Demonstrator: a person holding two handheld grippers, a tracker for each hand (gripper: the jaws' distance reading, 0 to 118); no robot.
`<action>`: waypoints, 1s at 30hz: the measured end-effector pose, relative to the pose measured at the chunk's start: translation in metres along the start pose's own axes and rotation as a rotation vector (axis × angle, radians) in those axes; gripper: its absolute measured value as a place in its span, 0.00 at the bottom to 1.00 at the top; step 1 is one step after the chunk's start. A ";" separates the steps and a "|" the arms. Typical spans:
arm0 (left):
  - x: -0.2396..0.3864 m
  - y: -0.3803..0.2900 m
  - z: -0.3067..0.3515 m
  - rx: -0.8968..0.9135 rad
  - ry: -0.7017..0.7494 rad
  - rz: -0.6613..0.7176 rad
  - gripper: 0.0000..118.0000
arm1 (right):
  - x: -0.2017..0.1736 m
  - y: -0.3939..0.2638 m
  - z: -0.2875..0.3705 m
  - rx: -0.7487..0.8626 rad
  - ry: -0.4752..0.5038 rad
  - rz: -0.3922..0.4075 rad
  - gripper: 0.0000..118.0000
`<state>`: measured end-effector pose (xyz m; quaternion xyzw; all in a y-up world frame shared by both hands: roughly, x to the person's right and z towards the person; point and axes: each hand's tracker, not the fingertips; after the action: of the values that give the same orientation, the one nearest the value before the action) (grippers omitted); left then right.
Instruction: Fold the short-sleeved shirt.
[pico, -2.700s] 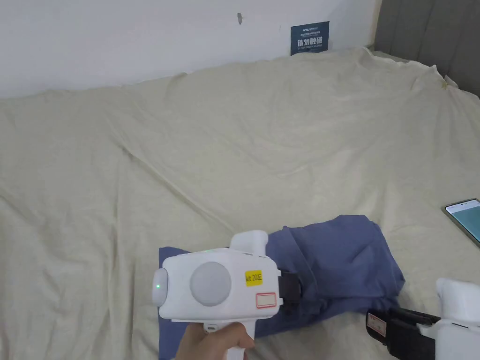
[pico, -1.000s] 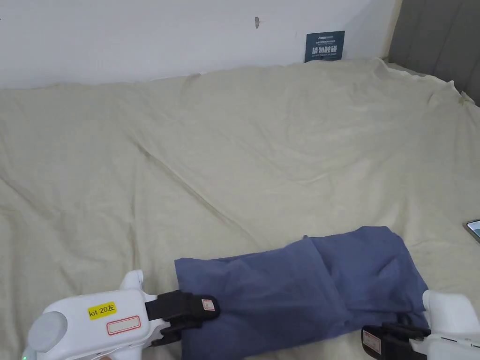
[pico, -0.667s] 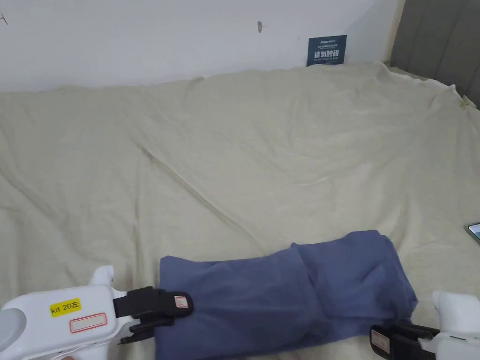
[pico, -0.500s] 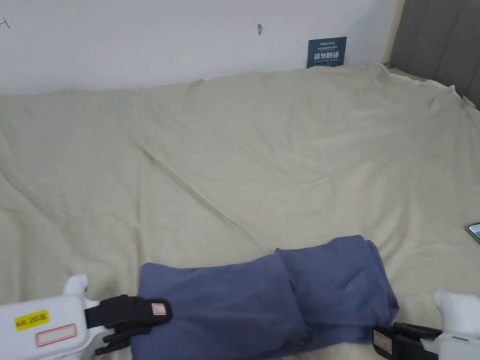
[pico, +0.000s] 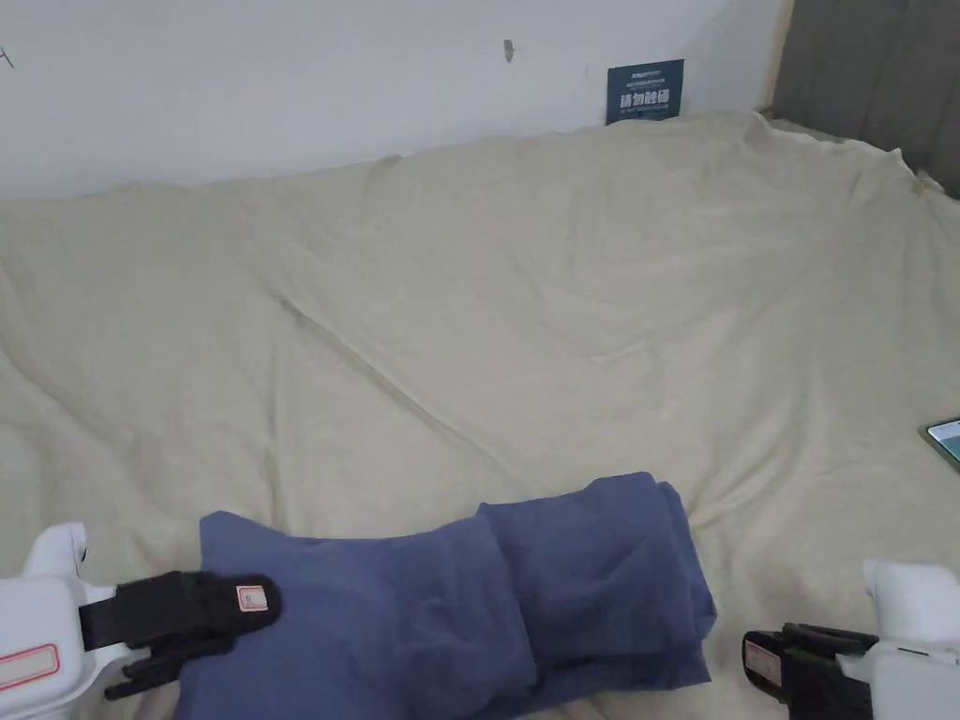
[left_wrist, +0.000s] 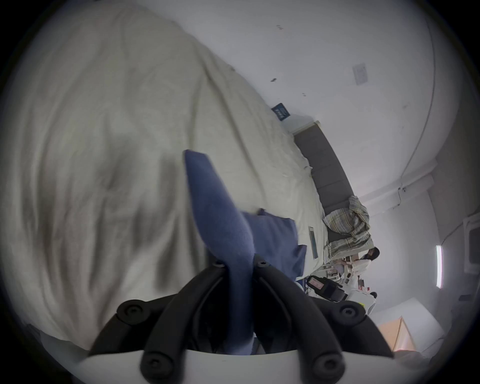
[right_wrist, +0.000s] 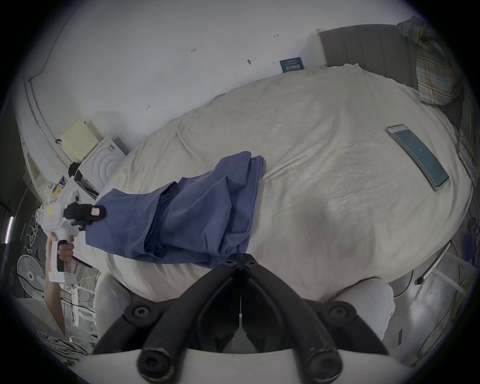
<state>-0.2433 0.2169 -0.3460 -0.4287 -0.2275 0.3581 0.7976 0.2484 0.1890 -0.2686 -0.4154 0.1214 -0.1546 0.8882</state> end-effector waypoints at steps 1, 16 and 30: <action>0.015 0.002 -0.005 -0.010 -0.016 -0.020 0.10 | 0.003 0.000 0.002 0.003 -0.001 -0.003 0.00; 0.170 -0.003 -0.184 -0.261 -0.112 -0.196 0.10 | 0.063 -0.019 0.038 0.065 -0.047 -0.131 0.00; 0.185 -0.018 -0.279 -0.454 -0.132 -0.268 0.65 | 0.093 -0.038 0.051 0.057 -0.049 -0.261 0.00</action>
<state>0.0685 0.2064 -0.4674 -0.5383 -0.4083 0.2165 0.7047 0.3449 0.1669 -0.2150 -0.4059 0.0401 -0.2617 0.8747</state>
